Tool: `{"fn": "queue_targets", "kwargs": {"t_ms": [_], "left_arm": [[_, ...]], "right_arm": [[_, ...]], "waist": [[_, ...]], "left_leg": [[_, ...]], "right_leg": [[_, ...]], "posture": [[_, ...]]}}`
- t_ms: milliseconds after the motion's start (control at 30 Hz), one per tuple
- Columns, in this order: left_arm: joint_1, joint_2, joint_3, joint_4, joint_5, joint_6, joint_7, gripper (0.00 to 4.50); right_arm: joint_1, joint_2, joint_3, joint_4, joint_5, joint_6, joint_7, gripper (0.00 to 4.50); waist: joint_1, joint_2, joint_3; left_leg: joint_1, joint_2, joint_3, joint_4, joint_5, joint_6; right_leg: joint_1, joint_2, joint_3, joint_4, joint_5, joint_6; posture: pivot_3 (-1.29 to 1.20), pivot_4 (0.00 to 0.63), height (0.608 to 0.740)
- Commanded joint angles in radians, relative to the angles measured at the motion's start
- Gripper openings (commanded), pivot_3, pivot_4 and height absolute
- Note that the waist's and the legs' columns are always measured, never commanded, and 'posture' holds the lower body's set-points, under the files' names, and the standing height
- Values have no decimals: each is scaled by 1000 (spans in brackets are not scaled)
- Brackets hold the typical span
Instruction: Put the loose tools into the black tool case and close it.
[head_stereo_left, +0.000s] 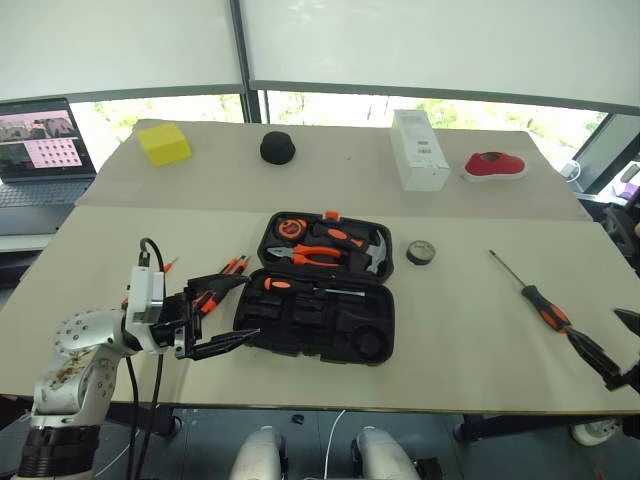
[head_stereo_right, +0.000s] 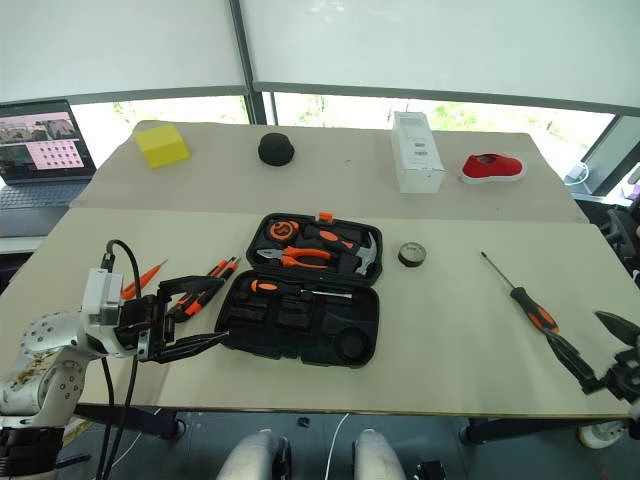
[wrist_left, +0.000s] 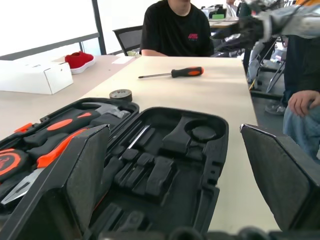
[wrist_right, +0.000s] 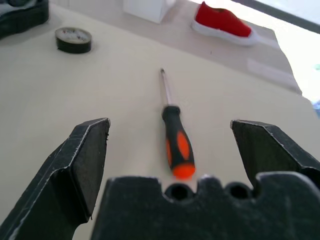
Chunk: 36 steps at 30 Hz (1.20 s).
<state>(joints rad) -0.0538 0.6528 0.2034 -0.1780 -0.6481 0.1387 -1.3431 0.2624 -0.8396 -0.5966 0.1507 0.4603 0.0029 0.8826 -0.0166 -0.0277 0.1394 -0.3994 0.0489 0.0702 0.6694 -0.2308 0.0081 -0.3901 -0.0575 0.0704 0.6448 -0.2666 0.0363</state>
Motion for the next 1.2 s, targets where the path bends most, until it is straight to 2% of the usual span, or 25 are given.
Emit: {"fn": "queue_targets", "kwargs": {"t_ms": [33,233,267,300,333,433,533,633,833,867,967,1100,1200], "left_arm": [[-6,-9,-30,-50,-11,-2,4,4485],[-55,-38,-79,-80,-23,12,23,4485],[-58,-39,-84,-85,-24,14,25,4500],[-59,-40,-89,-91,-27,17,25,4500],[-60,-40,-92,-94,-29,19,26,4500],[-53,-36,-93,-99,-34,21,26,4500],[-40,-30,-84,-86,-30,8,22,4500],[-34,-29,-76,-69,-23,-6,18,4500],[-39,-24,-80,-43,-21,-27,-7,4500],[-39,-22,-81,-43,-21,-24,-7,4500],[-35,-19,-79,-44,-21,-25,-9,4500],[-24,-14,-74,-48,-22,-26,-10,4500],[-17,-17,-79,-41,-15,-36,-15,4500]], "right_arm": [[-176,-118,135,156,-83,142,35,4500],[-460,-184,347,412,-223,178,121,4500],[-489,-185,366,437,-236,189,127,3962],[-511,-190,387,455,-246,204,147,3760],[-529,-192,402,470,-255,206,161,3326],[-572,-197,413,496,-262,234,178,2426],[-585,-219,411,510,-267,237,198,1280],[-584,-235,403,526,-266,227,213,320],[-589,-222,396,538,-269,203,186,320],[-593,-219,381,523,-248,247,184,320],[-572,-242,372,453,-209,361,221,1051],[-556,-249,343,409,-227,362,172,2436],[-549,-249,375,388,-238,444,183,3407]], "waist": [[-2,1,0],[6,1,1],[6,1,1],[6,1,1],[4,1,1],[2,1,1],[2,1,1],[3,1,1],[3,1,1],[3,1,1],[3,2,1],[3,2,1],[2,2,1]], "left_leg": [[0,0,1,0,0,0],[-1,-1,2,0,0,0],[-2,-1,2,0,0,0],[-2,-1,2,0,0,0],[-3,-1,2,0,0,0],[-3,-1,2,0,0,1],[-3,-1,2,0,-1,1],[-3,-1,2,0,0,1],[-3,-1,2,0,0,1],[-3,-1,2,0,0,1],[-3,-1,2,0,0,1],[-3,-1,2,-1,-1,1],[-3,-1,2,-1,-1,1]], "right_leg": [[0,0,0,0,0,0],[0,0,-1,-1,0,0],[0,0,-1,-1,0,1],[0,0,-1,-2,0,1],[0,0,-1,-2,0,1],[-1,0,-1,-3,1,2],[0,0,-1,-3,1,2],[0,0,-1,-3,1,2],[0,0,-1,-3,1,2],[0,0,-1,-3,1,2],[0,-1,-1,-3,1,2],[-1,-1,-1,-3,1,2],[-1,-1,-1,-3,0,2]], "posture": [[0,150,740],[0,150,740],[0,150,740],[0,150,740],[0,150,740],[0,150,740],[0,150,740],[0,150,740],[0,150,740],[0,150,740],[0,150,740],[0,150,740],[0,150,740]]}}
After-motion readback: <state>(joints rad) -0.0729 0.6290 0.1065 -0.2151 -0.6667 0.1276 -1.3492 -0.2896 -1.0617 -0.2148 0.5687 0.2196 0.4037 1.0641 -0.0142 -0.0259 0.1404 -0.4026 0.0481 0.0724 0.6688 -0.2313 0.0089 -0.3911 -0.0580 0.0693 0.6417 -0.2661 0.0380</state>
